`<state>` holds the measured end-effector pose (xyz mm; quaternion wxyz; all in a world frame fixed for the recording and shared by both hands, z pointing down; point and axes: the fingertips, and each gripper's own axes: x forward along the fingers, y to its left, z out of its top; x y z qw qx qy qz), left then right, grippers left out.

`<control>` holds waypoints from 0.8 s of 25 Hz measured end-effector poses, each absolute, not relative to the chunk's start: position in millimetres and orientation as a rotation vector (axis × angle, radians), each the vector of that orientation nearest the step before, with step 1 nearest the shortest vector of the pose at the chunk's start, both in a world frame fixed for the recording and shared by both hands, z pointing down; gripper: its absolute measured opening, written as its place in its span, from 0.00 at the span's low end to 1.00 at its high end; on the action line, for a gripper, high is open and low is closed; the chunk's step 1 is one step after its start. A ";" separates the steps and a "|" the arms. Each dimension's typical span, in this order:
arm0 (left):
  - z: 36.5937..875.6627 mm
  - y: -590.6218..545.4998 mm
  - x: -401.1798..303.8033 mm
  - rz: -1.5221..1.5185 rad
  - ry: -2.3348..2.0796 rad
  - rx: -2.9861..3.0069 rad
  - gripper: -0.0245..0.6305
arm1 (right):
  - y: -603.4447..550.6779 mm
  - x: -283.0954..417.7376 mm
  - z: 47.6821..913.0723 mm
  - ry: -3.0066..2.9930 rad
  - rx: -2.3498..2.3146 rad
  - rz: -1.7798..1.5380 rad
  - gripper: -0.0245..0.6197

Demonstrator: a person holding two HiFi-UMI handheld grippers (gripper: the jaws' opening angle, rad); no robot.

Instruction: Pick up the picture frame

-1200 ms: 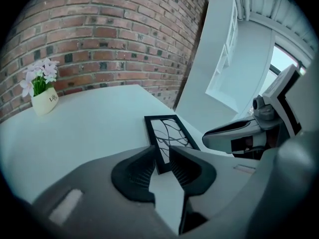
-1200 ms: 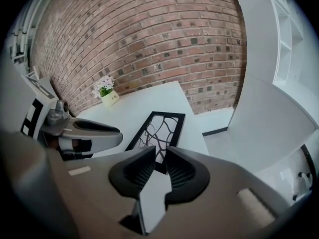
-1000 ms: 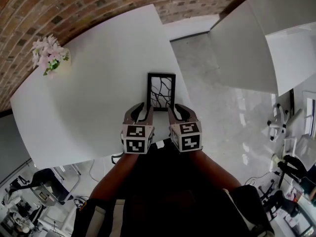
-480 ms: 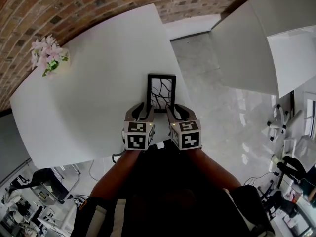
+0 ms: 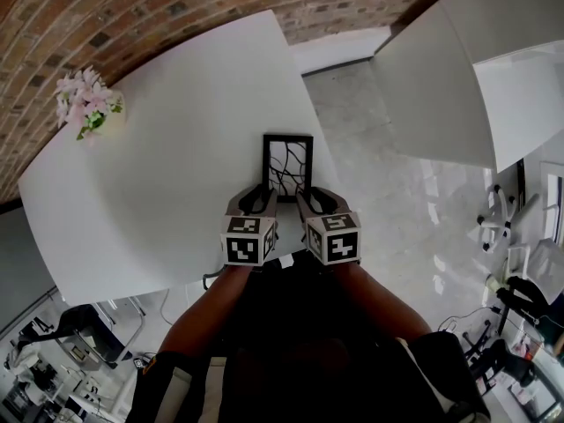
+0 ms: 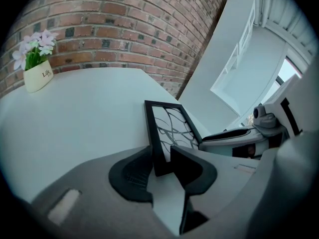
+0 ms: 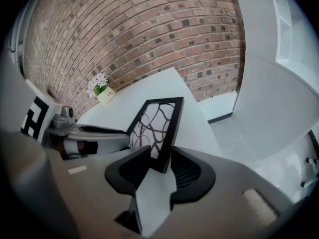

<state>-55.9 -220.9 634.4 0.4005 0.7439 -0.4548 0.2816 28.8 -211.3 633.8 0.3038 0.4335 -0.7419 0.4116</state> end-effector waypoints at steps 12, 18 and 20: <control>605.5 -229.2 -55.4 0.667 -1.229 1.939 0.19 | -222.4 28.6 603.1 -2.027 1.203 1.000 0.23; 556.0 -240.4 -59.9 0.583 -1.325 2.035 0.19 | -236.1 25.8 552.8 -2.101 1.285 0.869 0.22; 539.2 -240.9 -62.2 0.548 -1.352 2.065 0.19 | -237.9 24.2 534.9 -2.125 1.320 0.831 0.20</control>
